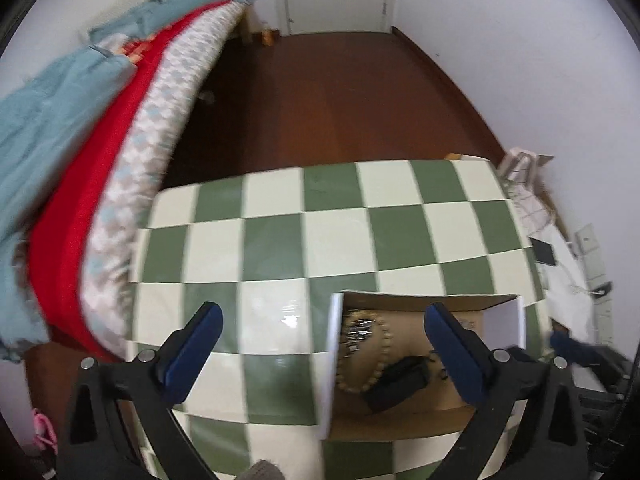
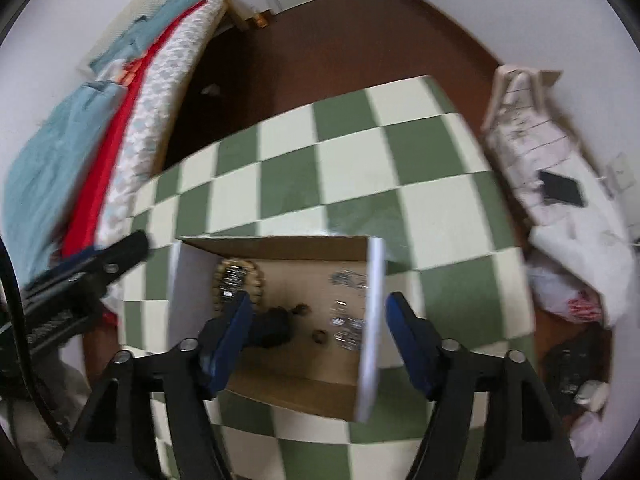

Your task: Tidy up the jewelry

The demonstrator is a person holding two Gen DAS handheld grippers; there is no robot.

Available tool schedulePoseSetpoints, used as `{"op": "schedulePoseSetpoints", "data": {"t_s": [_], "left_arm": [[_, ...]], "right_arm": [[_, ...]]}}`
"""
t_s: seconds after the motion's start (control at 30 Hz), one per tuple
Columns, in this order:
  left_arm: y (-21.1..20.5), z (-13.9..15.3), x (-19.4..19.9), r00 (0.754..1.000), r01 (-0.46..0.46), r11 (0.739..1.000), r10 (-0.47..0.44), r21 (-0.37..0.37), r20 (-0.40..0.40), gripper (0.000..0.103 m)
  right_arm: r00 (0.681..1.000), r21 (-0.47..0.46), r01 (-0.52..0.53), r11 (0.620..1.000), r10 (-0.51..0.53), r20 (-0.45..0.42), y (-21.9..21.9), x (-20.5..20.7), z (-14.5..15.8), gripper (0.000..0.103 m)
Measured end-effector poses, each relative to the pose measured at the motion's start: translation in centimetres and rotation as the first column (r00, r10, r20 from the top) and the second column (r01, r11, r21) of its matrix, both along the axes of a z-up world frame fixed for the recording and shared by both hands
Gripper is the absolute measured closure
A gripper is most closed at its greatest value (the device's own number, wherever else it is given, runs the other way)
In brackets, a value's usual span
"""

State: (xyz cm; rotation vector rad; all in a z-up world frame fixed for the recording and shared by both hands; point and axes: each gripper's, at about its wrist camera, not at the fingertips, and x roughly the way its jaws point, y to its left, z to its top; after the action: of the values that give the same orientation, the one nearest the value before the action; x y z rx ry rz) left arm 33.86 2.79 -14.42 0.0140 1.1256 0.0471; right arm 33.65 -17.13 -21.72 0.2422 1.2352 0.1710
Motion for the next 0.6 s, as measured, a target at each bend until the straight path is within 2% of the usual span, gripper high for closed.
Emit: {"op": "schedulePoseSetpoints", "data": {"t_s": [0.07, 0.1, 0.23, 0.43, 0.6], "left_arm": [[0.2, 0.4, -1.1, 0.999, -0.009, 0.999, 0.008, 0.036, 0.031, 0.0], [0.2, 0.4, -1.7, 0.999, -0.011, 0.999, 0.009, 0.053, 0.042, 0.0], [0.1, 0.5, -4.4, 0.998, -0.022, 0.994, 0.016, 0.104, 0.066, 0.0], [0.1, 1.1, -8.0, 0.998, -0.029, 0.996, 0.025, 0.078, 0.056, 0.0], [0.4, 3.8, -12.0, 0.995, -0.035, 0.998, 0.03, 0.055, 0.099, 0.0]], "right_arm": [[1.0, -0.096, 0.007, 0.995, -0.006, 0.008, 0.1, -1.1, 0.5, 0.008], [1.0, -0.141, 0.013, 0.99, -0.012, 0.009, 0.2, -1.5, 0.5, 0.004], [1.0, -0.227, 0.01, 0.974, -0.012, -0.006, 0.5, -3.5, 0.3, 0.002], [1.0, -0.249, 0.021, 0.968, -0.018, 0.014, 0.5, -7.1, 1.3, 0.001], [0.998, -0.256, 0.042, 0.966, -0.026, 0.062, 0.1, -10.6, 4.1, 0.001]]}}
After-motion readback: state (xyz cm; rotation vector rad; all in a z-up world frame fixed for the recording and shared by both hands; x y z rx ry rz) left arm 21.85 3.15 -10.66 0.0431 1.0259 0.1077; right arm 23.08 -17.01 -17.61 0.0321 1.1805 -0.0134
